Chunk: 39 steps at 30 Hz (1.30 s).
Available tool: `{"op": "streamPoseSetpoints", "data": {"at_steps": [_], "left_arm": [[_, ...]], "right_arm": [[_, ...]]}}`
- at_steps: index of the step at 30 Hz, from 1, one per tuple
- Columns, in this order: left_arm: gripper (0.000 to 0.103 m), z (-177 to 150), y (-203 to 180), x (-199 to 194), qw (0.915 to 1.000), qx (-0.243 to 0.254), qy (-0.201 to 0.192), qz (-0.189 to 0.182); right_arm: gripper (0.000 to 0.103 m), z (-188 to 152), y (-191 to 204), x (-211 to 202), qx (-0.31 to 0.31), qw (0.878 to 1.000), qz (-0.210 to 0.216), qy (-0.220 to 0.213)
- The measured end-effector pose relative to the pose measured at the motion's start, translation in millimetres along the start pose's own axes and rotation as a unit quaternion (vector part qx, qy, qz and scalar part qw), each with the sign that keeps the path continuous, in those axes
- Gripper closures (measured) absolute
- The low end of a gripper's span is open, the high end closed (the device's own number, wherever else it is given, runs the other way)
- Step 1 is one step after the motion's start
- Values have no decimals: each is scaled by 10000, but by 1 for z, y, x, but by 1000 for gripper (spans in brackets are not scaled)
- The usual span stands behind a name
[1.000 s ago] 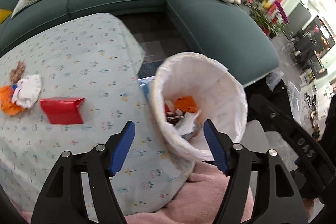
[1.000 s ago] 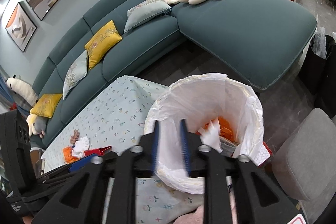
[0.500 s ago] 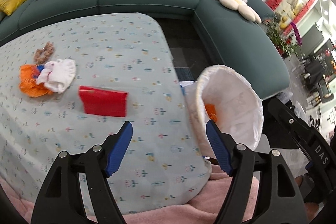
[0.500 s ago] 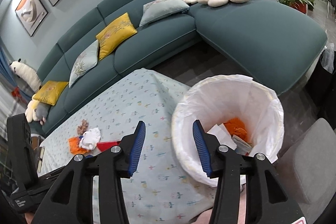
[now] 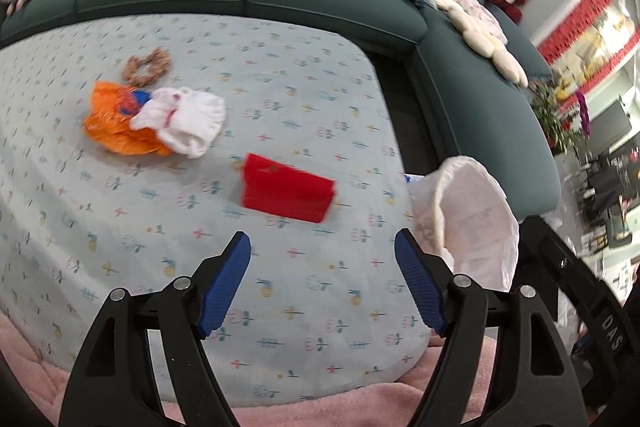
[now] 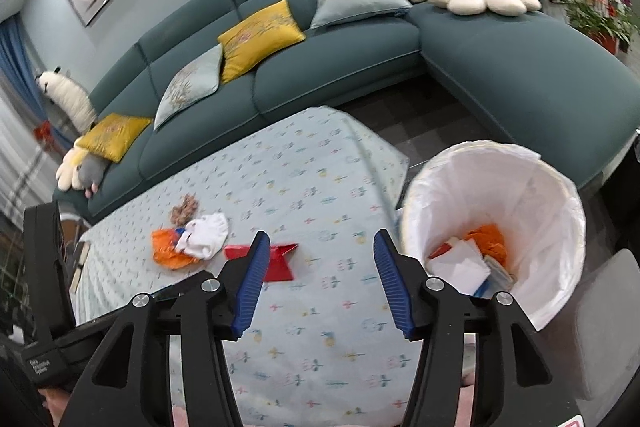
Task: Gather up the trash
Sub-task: 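Move both open tools back over the orange bag and white glove, then grasp the orange plastic bag with the left tool while the right tool grasps the white glove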
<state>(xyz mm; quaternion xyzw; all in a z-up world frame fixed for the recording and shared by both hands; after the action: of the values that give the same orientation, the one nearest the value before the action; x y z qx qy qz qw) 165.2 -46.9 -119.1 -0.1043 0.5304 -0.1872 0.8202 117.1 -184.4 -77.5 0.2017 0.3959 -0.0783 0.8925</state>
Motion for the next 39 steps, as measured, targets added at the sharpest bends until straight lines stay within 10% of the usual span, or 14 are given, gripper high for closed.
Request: {"op": "streamPoseSetpoints", "data": {"at_steps": [39], "left_arm": [[22, 91, 256, 43, 9835, -1625, 42, 790]], "right_arm": [[37, -50, 199, 192, -1153, 9816, 453, 1453]]}}
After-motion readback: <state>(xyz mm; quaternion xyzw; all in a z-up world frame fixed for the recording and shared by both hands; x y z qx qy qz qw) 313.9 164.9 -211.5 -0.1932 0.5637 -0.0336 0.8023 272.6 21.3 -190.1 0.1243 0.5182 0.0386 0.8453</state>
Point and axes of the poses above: each gripper's, at about its wrist camera, not at the fingertips, and x roughly the way its jaws point, y to its left, z to its top, the point moved 9 cm from there along x, roughly the way its jaws point, and after that the axes turned 2 degrees about -z, right-handed, at the moved point
